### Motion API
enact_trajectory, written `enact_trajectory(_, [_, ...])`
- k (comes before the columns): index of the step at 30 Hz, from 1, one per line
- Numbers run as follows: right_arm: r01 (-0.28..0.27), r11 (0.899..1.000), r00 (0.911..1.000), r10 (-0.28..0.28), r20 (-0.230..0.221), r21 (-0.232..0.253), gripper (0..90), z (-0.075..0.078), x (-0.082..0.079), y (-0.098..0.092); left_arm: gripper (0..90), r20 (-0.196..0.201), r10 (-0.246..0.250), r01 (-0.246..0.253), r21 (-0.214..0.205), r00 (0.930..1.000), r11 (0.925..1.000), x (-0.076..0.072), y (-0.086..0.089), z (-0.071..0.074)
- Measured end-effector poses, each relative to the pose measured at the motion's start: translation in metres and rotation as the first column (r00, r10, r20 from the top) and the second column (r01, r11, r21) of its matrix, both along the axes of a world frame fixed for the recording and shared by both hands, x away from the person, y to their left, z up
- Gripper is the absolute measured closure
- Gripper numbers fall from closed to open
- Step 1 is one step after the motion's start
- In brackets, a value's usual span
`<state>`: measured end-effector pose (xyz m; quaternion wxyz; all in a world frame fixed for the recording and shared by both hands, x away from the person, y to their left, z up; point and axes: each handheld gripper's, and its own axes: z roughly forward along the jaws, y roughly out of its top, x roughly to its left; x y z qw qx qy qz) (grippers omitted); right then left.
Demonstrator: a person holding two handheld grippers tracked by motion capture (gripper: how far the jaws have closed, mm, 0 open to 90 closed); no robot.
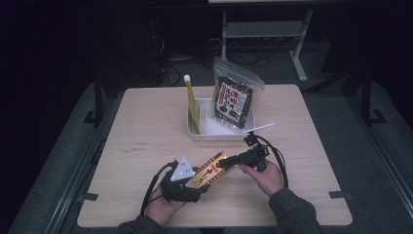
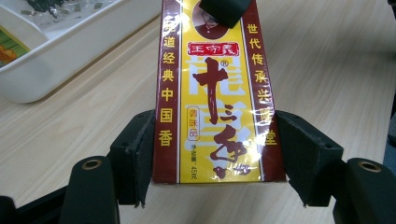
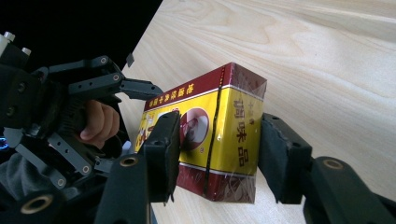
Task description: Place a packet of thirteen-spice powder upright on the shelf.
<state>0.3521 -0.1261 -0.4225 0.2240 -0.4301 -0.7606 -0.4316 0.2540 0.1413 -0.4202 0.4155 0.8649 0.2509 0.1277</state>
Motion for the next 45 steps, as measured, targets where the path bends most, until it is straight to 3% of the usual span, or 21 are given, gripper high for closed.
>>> enact_trajectory(7, [0.03,1.0,0.9994,-0.03,-0.019,0.003,55.5,0.009,0.002,0.005,32.4,0.0,0.004,-0.004,-0.023,1.0,0.9997,0.002,0.005,0.0])
enact_trajectory(11, [0.036,0.999,0.9993,-0.036,-0.015,0.002,59.1,0.015,0.002,0.008,32.4,-0.004,0.007,-0.007,-0.016,1.0,0.9998,0.004,0.006,-0.002])
enact_trajectory(16, [0.041,0.999,0.9991,-0.04,-0.015,0.035,64.9,0.024,0.002,0.01,32.0,0.003,0.015,-0.015,-0.003,0.9999,0.9999,0.005,0.006,-0.004])
enact_trajectory(28, [0.026,0.998,0.9979,-0.023,0.061,-0.052,68.3,0.047,-0.002,0.031,28.1,-0.008,0.023,-0.023,-0.012,0.9997,0.9997,0.01,0.008,-0.006])
enact_trajectory(32, [0.042,0.994,0.9958,-0.034,0.085,-0.1,68.4,0.055,-0.001,0.035,25.8,0.003,0.046,-0.046,-0.027,0.999,0.9986,0.01,0.012,-0.003])
enact_trajectory(45, [0.09,0.982,0.9857,-0.064,0.156,-0.165,68.3,0.079,0.005,0.039,24.7,0.013,0.096,-0.095,-0.042,0.9953,0.9946,0.014,0.027,0.001])
